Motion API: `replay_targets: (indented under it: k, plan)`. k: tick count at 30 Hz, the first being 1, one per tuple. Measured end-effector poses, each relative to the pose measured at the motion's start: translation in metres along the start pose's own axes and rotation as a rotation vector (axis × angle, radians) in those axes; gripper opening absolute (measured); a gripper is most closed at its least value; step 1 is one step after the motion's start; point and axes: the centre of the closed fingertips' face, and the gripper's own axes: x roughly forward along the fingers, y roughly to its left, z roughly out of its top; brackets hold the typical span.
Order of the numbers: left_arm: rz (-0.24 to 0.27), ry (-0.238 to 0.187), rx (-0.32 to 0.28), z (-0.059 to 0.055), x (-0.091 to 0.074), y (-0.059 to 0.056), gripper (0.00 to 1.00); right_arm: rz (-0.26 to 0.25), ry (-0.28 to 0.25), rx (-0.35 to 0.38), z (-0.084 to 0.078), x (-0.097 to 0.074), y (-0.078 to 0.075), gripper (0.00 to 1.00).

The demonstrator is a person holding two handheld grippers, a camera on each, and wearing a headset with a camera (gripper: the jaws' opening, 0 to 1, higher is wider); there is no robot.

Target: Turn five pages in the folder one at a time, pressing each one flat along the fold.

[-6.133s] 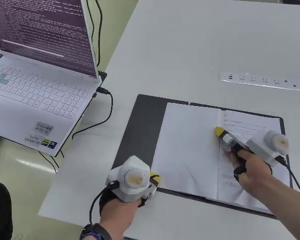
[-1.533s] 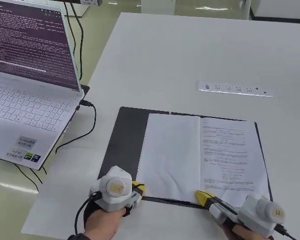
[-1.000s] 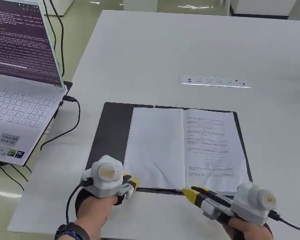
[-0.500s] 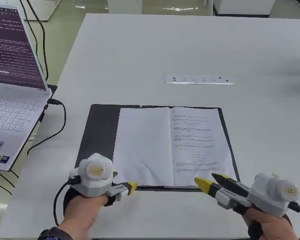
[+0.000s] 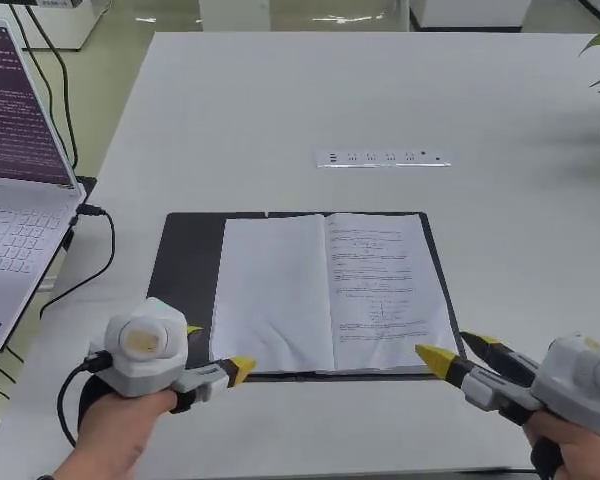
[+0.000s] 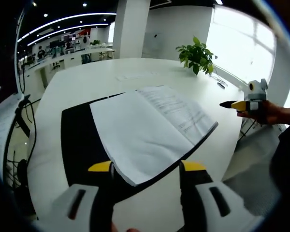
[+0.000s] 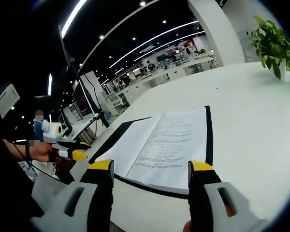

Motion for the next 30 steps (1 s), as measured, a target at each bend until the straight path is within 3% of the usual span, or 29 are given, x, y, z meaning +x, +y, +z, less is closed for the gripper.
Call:
replay_targets:
  k: [8, 14, 17, 26, 30]
  plan:
    - [0.015, -0.053, 0.0, 0.022, -0.023, 0.001, 0.59, -0.011, 0.022, -0.095, 0.01, -0.011, 0.0, 0.66]
    - [0.03, -0.055, 0.0, 0.026, -0.031, -0.001, 0.64, -0.024, 0.02, -0.118, 0.015, -0.022, -0.003, 0.67]
    - [0.024, -0.05, 0.001, 0.025, -0.026, -0.002, 0.65, -0.03, 0.024, -0.119, 0.013, -0.024, -0.006, 0.67]
    - [-0.048, -0.055, 0.034, 0.041, -0.011, -0.035, 0.67, -0.039, 0.027, -0.103, 0.007, -0.027, -0.006, 0.67]
    - [-0.105, -0.043, 0.059, 0.042, 0.002, -0.057, 0.67, -0.042, 0.03, -0.094, 0.006, -0.029, -0.009, 0.66]
